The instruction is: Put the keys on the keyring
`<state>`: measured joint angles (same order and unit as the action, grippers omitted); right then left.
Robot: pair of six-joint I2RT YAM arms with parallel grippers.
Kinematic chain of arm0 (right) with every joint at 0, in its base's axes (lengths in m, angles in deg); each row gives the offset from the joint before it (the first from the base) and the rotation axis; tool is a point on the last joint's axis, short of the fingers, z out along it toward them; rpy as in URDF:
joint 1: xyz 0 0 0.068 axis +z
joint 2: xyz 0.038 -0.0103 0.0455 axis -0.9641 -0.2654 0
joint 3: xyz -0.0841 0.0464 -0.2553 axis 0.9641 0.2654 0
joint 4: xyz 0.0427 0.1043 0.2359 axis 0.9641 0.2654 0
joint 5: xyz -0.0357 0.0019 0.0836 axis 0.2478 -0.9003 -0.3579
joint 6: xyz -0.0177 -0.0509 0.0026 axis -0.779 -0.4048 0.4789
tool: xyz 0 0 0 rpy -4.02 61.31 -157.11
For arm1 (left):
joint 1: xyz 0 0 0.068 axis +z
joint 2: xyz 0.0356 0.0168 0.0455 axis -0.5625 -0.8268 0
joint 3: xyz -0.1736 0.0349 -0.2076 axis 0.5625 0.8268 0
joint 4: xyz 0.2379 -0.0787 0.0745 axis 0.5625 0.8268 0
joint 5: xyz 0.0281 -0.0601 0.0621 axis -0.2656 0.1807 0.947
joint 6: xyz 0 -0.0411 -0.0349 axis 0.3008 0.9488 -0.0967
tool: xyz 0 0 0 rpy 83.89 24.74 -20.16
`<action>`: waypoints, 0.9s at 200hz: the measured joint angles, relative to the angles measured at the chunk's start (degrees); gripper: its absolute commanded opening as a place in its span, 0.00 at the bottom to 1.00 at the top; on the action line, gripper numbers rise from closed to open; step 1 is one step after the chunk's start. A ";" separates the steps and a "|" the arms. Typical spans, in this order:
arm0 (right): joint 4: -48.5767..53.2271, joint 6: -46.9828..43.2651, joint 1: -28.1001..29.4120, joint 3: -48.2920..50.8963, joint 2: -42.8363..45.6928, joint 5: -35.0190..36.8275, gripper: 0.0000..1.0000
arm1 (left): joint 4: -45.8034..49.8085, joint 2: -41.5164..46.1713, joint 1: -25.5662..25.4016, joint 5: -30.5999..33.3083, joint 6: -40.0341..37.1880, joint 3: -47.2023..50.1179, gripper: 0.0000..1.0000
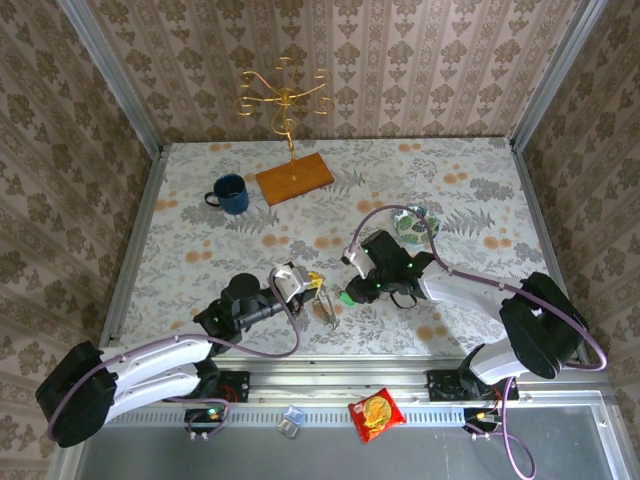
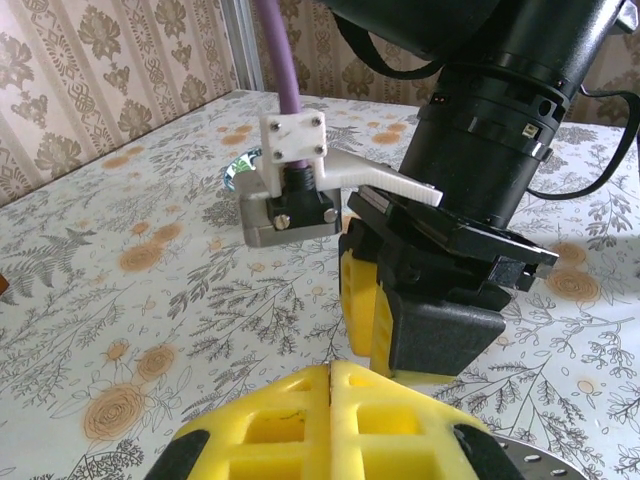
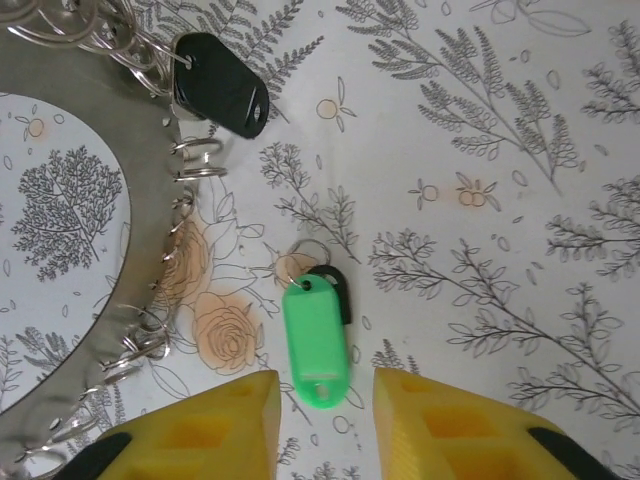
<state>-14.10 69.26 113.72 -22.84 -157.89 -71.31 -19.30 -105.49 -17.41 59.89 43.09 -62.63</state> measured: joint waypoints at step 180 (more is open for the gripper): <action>-22.91 -22.21 -0.57 5.66 8.96 -25.88 0.27 | -9.79 -1.16 3.98 -11.89 1.84 2.64 0.00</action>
<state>-37.01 47.05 113.15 -17.18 -148.93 -97.19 -29.09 -106.65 -13.43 48.00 44.93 -59.99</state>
